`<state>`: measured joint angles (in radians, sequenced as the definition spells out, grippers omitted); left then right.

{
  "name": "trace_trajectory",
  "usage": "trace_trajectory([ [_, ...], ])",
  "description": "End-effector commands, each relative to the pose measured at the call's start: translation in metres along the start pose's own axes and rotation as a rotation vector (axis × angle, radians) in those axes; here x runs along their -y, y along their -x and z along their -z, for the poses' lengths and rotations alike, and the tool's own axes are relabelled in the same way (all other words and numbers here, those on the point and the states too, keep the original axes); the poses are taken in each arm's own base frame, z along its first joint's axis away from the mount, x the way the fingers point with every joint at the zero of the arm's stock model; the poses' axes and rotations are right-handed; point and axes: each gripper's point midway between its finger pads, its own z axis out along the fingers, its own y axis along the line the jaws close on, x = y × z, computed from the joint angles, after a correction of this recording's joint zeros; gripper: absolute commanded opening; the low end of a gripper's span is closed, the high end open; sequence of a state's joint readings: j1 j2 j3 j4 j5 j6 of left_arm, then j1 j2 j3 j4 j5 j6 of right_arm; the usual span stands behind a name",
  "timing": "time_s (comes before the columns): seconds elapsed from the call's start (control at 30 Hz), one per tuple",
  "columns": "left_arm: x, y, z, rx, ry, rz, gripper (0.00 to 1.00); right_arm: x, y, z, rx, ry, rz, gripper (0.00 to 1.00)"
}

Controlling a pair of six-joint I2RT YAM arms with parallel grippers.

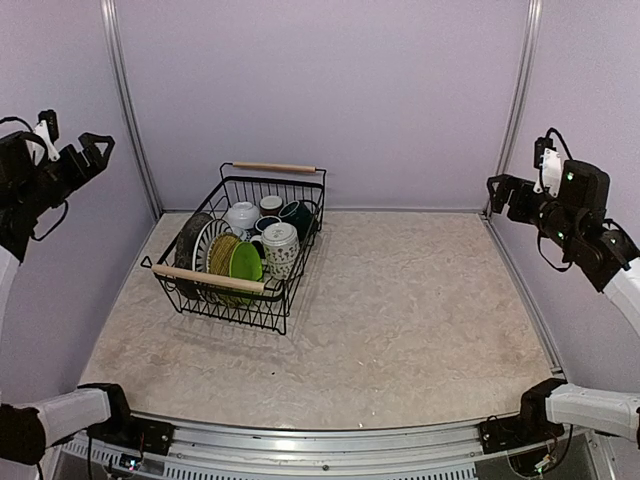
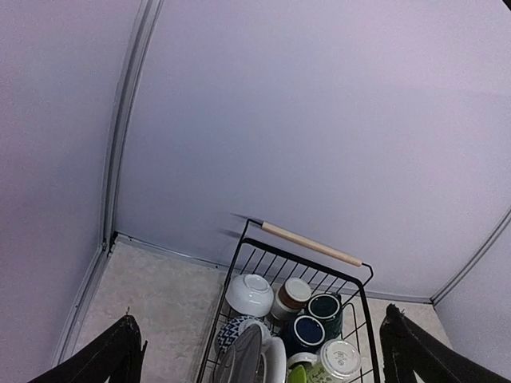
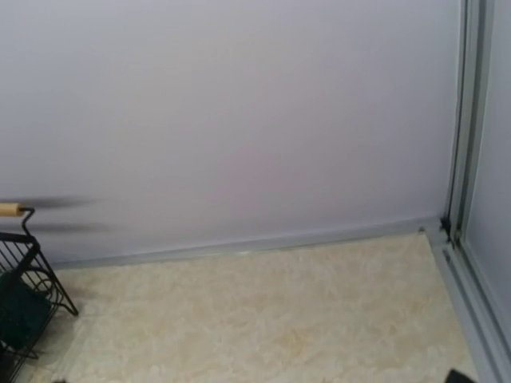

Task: Unload the mixed dishes from the dish rack
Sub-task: Grab the plate from the dish rack.

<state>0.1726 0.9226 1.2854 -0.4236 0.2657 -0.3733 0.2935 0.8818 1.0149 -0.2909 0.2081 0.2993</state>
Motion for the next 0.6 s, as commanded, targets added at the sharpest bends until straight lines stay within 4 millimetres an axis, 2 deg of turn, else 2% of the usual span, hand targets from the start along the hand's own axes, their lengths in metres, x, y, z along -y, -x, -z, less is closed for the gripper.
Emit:
trace_trajectory([
  [0.0,0.005,-0.024,-0.008,-0.163,-0.047,0.1,0.99,0.001,-0.014,-0.008,-0.098,-0.04,-0.041,1.0],
  [0.07,0.007,-0.032,-0.014,-0.218,-0.066,0.128,0.99,0.001,-0.021,-0.014,-0.136,-0.05,-0.047,1.0],
  [0.27,0.015,-0.058,-0.029,-0.374,-0.111,0.192,0.99,0.005,-0.059,-0.034,-0.302,-0.107,-0.033,1.0],
  [0.43,0.037,-0.088,-0.04,-0.524,-0.127,0.158,0.99,0.018,-0.084,-0.04,-0.387,-0.195,-0.039,1.0],
  [0.47,0.047,-0.095,-0.041,-0.561,-0.136,0.134,0.99,0.017,-0.087,-0.04,-0.387,-0.19,-0.048,1.0],
  [0.57,0.062,-0.12,-0.051,-0.67,-0.117,0.066,0.99,0.007,-0.095,-0.038,-0.377,-0.108,-0.06,1.0],
])
